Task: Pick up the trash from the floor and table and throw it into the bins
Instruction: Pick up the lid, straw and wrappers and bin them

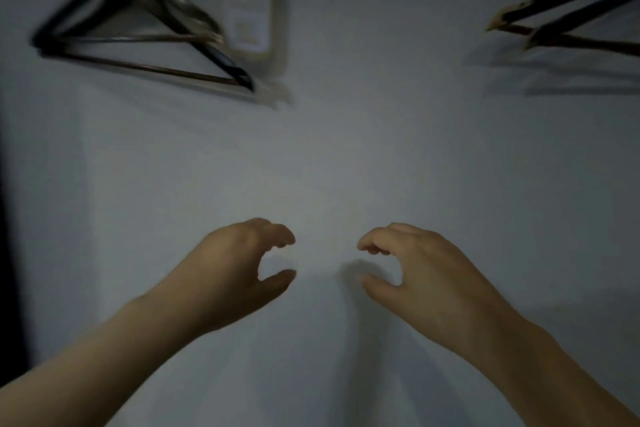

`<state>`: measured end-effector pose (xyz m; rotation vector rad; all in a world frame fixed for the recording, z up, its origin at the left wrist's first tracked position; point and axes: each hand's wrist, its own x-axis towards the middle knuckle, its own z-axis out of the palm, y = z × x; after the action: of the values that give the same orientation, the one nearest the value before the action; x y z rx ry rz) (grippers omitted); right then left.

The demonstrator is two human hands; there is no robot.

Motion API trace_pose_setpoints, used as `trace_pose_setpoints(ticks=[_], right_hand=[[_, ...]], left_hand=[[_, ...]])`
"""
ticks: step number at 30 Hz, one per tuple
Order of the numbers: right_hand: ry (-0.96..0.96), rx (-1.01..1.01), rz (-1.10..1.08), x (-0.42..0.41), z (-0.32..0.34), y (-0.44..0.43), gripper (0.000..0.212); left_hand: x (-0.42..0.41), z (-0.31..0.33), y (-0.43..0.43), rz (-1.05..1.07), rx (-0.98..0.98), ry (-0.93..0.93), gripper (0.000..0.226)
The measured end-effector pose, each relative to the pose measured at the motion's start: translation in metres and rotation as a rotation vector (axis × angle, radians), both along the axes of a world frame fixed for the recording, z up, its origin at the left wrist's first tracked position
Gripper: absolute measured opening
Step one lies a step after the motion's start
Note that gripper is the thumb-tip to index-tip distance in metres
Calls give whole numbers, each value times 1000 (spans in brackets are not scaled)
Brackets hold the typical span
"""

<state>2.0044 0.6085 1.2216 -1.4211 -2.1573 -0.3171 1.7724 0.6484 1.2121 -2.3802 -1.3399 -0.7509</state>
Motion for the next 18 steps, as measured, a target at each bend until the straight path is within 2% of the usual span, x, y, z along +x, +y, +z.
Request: trace_pose_setpoints(ticks=[8,18], right_hand=[[5,41,358,-161,6,-18,31],[31,11,789,-399,7,-163,31]], left_hand=[[-154,7,-106,335,21,-37,42],[-348,13,-334,720,17,-31,41]])
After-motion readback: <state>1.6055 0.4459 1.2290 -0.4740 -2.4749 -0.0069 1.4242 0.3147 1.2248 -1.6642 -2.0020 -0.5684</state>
